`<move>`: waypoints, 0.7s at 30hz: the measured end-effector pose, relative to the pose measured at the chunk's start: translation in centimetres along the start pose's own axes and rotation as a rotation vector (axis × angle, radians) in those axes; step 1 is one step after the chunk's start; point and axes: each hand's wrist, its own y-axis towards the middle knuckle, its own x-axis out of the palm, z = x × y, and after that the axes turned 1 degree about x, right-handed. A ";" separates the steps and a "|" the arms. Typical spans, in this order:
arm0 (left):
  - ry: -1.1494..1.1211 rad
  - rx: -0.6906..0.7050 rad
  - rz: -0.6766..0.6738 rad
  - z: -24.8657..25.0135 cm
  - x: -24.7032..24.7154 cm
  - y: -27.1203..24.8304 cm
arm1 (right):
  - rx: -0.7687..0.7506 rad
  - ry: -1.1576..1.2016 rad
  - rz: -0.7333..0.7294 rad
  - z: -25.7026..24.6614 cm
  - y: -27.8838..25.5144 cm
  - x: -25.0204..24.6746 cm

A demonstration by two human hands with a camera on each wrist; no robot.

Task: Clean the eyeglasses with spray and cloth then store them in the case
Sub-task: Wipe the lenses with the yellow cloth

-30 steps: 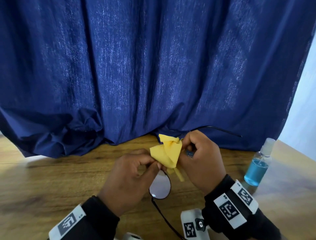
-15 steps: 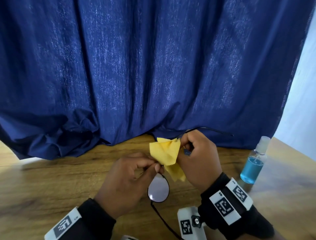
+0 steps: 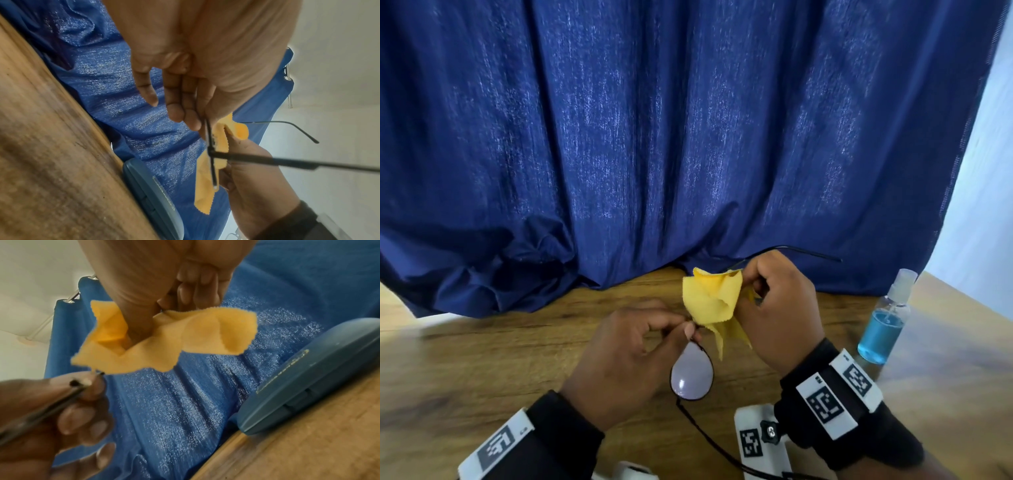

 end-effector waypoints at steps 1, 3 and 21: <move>0.001 0.003 0.009 0.0 -0.1 0.0 | -0.027 0.000 -0.050 -0.1 -0.2 0.1; 0.032 0.003 0.043 -0.4 -0.2 0.1 | -0.066 -0.022 -0.161 -0.3 -0.3 0.3; 0.035 -0.018 0.009 -0.9 -0.1 0.1 | 0.026 -0.084 -0.211 0.7 0.3 -0.5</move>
